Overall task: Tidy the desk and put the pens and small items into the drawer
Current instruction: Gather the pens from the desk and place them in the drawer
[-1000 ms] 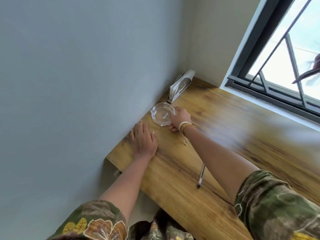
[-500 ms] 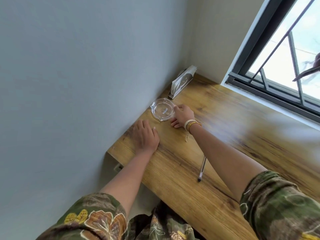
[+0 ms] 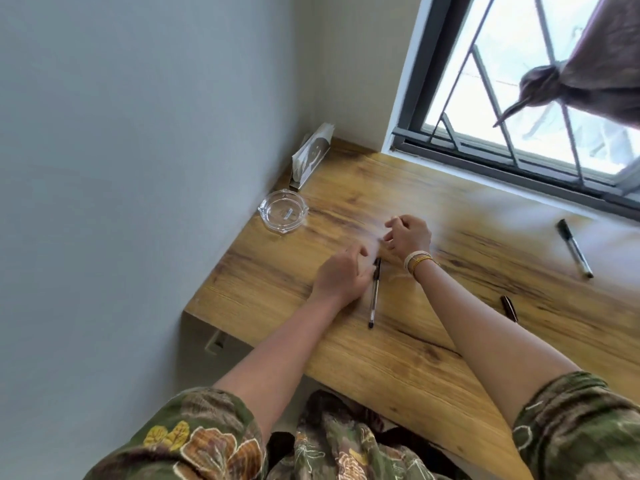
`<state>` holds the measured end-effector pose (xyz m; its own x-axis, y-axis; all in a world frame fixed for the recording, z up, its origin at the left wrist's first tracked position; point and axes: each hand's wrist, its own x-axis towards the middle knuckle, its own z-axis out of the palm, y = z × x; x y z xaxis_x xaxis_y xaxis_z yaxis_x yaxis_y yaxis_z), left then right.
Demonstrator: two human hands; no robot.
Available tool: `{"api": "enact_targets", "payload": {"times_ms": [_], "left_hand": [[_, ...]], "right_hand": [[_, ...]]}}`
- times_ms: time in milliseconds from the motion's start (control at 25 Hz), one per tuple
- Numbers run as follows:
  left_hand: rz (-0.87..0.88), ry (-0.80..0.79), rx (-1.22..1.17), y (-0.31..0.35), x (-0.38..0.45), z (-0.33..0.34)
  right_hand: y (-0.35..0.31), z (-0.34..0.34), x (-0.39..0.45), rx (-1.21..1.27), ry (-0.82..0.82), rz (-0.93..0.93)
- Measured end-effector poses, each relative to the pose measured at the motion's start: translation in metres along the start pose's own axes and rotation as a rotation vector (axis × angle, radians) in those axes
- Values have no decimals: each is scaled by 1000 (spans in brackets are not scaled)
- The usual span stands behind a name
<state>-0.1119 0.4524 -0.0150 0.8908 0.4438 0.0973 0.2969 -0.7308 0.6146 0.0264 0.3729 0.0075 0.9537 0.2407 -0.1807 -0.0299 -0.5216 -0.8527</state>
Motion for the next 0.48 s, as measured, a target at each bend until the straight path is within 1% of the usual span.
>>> {"api": "enact_targets", "payload": {"times_ms": [80,160,280,400,480], "left_hand": [[-78,-53,68,8,-2,6],[-128,-45,131,13,-7,12],[-177,-86,189,24,-12,15],[-253,-150,190,33,-10,16],[-344,-181,111,39,-10,16]], "right_hand": [[15,-14,-11,52,32,50],[27,-25,-24,96,61,87],[45,-35,-41,67,111,72],[64,-39,-50,53,127,49],[71,-41,-53,82,110,44]]}}
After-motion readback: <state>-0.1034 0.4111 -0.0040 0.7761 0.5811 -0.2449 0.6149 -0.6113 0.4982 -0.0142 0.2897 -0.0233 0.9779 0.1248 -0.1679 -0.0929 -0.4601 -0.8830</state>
